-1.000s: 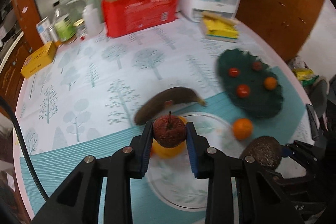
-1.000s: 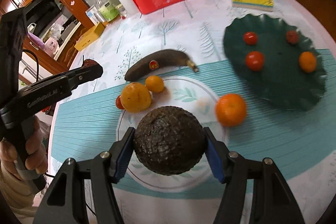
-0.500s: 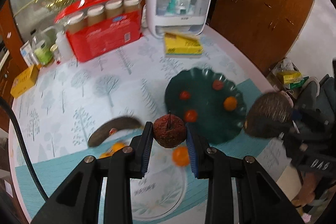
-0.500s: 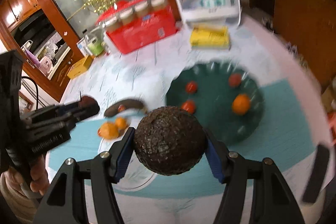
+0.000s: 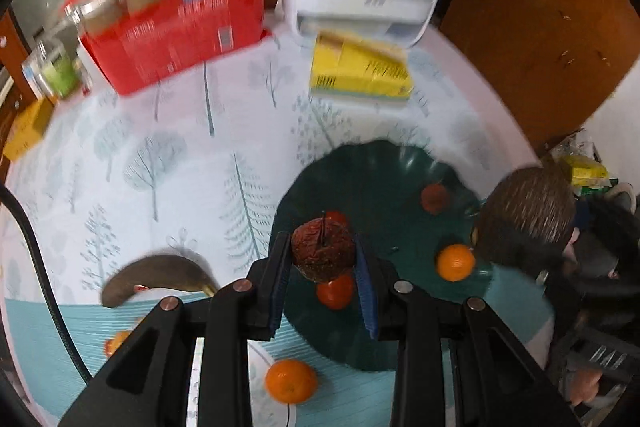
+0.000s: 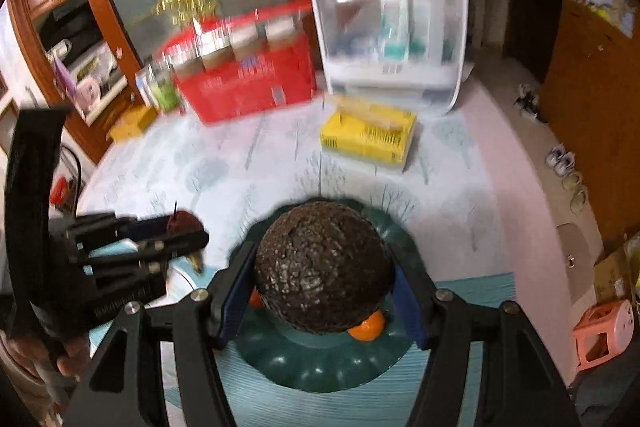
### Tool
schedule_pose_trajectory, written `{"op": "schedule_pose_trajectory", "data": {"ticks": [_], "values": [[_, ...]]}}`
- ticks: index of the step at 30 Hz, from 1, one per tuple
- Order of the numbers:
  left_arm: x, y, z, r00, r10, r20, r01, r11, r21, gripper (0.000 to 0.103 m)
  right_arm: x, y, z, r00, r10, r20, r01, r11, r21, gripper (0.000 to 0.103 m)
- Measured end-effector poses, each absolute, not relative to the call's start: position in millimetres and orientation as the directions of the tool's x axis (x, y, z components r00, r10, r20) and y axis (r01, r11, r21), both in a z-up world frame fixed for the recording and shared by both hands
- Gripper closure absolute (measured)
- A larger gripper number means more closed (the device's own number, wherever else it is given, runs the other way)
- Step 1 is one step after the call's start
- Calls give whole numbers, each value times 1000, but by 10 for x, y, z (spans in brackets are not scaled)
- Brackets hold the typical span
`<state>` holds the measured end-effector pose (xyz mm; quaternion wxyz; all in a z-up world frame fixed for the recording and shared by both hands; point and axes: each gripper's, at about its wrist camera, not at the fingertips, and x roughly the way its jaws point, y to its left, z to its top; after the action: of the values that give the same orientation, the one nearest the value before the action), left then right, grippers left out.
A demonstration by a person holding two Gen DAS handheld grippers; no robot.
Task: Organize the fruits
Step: 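Lower the lychee and avocado into the green plate and open both tools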
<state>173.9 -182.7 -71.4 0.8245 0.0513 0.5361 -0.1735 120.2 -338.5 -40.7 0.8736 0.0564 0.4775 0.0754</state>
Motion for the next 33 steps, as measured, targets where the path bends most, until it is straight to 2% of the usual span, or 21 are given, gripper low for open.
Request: {"op": "schedule_pose_trajectory", "data": {"ticks": [5,9,18,21,23,24,29,33], "values": [[1927,-1921,-1230,279,-191,-941,304,947,-102,73,1349,-3341,-1002,426,220,-877,-104,975,194,39],[2024,-1995,-1497,234,-163,-958,289,953,-92,73,1394,-3285,-1262,383,228,-895,-133,972,191,39],[2061,-2146,-1705,204,-160,-966,298,950,-95,71,1496,-3237,-1416,382,223,-897,-178,970,165,39],[2028,-2149,-1678,216,-159,-963,305,948,-89,59,1500,-3198,-1406,404,204,-892,-199,971,132,39],[1993,-2151,-1644,222,-166,-961,305,948,-93,46,1479,-3165,-1368,432,177,-884,-214,973,90,39],[1988,-2138,-1626,227,-168,-959,302,949,-94,44,1476,-3154,-1352,440,168,-882,-217,973,77,39],[1895,-2004,-1457,253,-181,-950,285,953,-106,23,1396,-3170,-1209,478,180,-859,-233,970,73,38],[1813,-1918,-1302,269,-200,-942,280,952,-122,21,1316,-3176,-1086,507,169,-845,-222,973,62,38]]}}
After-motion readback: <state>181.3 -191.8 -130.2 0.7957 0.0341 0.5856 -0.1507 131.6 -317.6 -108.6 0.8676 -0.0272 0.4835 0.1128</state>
